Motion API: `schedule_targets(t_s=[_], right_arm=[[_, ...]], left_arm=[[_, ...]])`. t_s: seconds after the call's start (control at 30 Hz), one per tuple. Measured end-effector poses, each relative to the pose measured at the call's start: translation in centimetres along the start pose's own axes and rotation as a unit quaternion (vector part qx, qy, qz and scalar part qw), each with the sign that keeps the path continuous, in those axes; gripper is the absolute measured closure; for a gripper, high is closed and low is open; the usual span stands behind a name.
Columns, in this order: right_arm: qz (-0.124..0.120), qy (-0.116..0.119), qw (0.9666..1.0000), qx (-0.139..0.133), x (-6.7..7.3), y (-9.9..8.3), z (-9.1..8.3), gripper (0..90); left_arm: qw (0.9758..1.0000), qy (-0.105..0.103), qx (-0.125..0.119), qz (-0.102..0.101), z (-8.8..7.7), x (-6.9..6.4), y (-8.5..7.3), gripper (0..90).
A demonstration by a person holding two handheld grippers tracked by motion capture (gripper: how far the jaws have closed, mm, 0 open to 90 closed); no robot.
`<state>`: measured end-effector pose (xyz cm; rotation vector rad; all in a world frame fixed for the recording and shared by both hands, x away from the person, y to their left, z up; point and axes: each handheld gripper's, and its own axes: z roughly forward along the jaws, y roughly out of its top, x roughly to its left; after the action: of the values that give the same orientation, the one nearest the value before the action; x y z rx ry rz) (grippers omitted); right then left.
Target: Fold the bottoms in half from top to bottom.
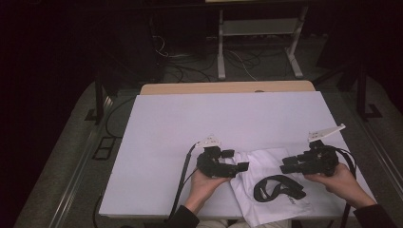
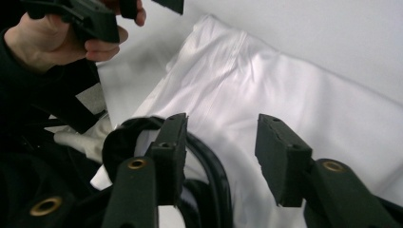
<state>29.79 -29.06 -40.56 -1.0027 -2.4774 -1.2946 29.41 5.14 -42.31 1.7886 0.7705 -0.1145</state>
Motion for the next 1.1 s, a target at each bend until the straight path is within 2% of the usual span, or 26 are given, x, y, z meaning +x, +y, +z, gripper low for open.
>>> schedule_targets(t_s=[0.3,0.53,0.67,0.9,1.1], right_arm=[[-0.006,-0.009,0.9999,0.009,-0.3,1.3,1.4,75.5],[0.001,-0.014,0.9997,0.019,-0.6,1.9,2.6,81.7],[0.007,-0.011,0.9993,0.034,-0.7,2.1,3.6,86.2],[-0.008,0.004,0.9974,0.072,0.3,1.7,5.6,88.4],[-0.009,0.016,0.9962,0.086,1.1,0.7,5.8,88.4]], left_arm=[[1.0000,0.000,-0.001,-0.001,0.0,0.0,0.0,17.9],[1.0000,-0.002,0.003,0.000,0.3,0.1,-0.1,17.9],[1.0000,-0.004,0.005,-0.001,0.5,0.0,-0.3,17.9],[1.0000,-0.002,0.003,-0.003,0.4,0.2,-0.3,17.9],[1.0000,-0.002,0.002,-0.003,0.3,0.3,-0.3,17.9]])
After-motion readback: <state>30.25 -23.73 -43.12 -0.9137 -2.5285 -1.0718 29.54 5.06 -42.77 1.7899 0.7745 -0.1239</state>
